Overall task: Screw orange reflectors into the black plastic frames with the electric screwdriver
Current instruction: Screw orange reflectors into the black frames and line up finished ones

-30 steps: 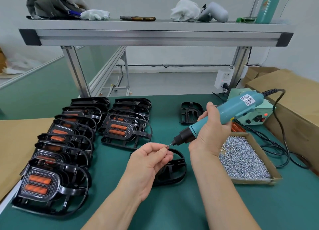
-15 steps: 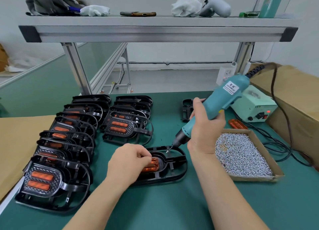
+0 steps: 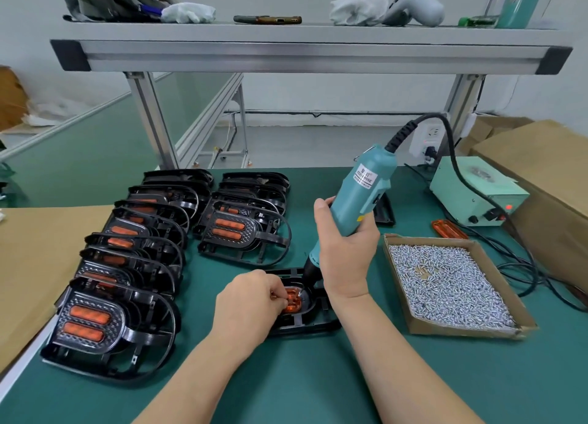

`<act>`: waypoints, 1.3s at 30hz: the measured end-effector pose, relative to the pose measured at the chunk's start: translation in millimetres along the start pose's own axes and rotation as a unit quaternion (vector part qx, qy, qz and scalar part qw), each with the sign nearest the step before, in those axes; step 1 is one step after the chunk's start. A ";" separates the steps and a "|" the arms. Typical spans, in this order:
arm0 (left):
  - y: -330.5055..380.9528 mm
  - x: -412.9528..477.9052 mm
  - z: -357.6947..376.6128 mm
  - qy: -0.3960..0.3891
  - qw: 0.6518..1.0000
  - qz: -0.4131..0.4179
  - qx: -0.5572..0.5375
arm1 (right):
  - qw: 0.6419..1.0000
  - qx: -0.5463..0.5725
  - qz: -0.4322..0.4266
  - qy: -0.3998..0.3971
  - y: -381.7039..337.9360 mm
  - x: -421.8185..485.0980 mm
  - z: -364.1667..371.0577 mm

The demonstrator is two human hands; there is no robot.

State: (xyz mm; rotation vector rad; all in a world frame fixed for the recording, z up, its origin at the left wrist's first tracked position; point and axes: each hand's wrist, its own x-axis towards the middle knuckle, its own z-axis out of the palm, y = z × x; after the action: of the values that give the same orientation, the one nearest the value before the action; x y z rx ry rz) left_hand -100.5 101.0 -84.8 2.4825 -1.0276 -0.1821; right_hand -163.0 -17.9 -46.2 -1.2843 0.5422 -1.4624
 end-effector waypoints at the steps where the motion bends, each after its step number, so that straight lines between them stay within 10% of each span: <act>1: -0.7 0.1 0.5 0.002 1.000 0.000 -0.003 | 1.000 -0.001 -0.001 0.001 0.7 0.0 -0.1; 39: -6.9 2.6 7.1 -0.017 0.997 -0.009 -0.074 | 0.999 -0.031 0.030 -0.025 11.0 -2.6 5.1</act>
State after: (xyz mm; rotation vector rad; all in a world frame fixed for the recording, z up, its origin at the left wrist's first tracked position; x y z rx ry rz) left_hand -96.2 101.0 -94.1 2.3623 -0.9686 -0.2962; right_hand -154.3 -17.7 -55.1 -1.3390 0.5928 -1.3690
